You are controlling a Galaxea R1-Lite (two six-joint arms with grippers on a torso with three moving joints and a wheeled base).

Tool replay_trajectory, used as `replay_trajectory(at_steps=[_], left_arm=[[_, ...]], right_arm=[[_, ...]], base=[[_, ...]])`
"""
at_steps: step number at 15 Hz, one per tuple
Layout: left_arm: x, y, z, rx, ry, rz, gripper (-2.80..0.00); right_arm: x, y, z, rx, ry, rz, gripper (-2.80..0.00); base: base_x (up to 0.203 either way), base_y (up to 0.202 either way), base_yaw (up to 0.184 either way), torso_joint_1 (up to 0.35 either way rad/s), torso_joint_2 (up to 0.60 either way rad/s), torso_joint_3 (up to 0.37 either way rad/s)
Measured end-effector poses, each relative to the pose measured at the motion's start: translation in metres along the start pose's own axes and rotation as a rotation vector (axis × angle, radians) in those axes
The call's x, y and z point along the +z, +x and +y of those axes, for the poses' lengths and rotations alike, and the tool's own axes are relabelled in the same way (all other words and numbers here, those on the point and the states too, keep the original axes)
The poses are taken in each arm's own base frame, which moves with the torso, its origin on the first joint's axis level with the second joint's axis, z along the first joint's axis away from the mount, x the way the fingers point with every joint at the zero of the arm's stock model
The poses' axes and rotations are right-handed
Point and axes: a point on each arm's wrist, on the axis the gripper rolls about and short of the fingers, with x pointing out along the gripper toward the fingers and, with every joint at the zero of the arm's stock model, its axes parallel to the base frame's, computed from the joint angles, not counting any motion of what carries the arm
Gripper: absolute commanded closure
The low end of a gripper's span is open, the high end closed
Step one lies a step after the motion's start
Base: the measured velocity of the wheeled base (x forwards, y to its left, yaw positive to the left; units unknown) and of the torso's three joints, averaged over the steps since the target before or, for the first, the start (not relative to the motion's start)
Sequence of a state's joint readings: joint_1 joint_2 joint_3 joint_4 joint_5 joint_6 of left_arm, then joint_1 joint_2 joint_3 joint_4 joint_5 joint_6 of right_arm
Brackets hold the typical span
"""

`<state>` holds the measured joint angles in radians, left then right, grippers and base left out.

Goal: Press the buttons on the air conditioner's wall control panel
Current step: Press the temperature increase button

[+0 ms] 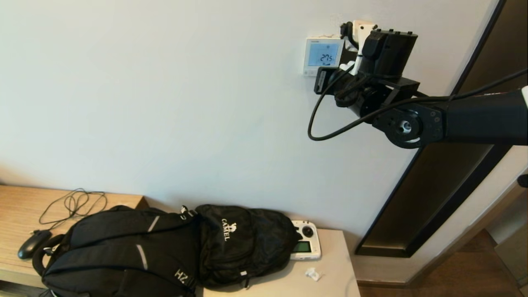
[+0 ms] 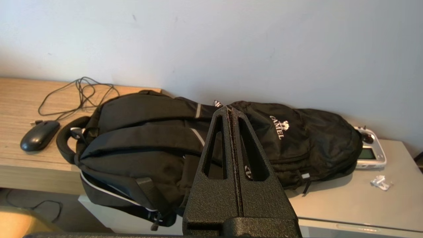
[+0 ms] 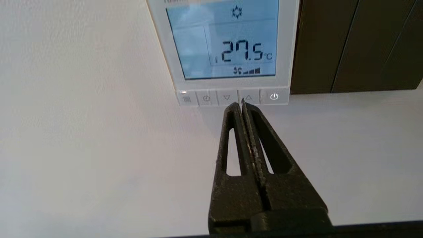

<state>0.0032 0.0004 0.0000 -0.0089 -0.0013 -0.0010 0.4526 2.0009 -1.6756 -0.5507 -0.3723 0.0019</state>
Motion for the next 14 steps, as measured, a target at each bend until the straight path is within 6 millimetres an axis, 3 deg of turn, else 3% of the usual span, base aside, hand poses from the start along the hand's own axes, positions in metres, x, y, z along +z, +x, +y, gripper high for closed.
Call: replay_trajectory(at_steps=[14], left_arm=[[0.0,0.0,0.0,-0.001,0.001,0.0,0.0]], right_arm=[[-0.012,0.019,0.008,-0.001,0.003,-0.02,0.0]], base=[[0.0,0.0,0.0,0.0,0.0,0.0]])
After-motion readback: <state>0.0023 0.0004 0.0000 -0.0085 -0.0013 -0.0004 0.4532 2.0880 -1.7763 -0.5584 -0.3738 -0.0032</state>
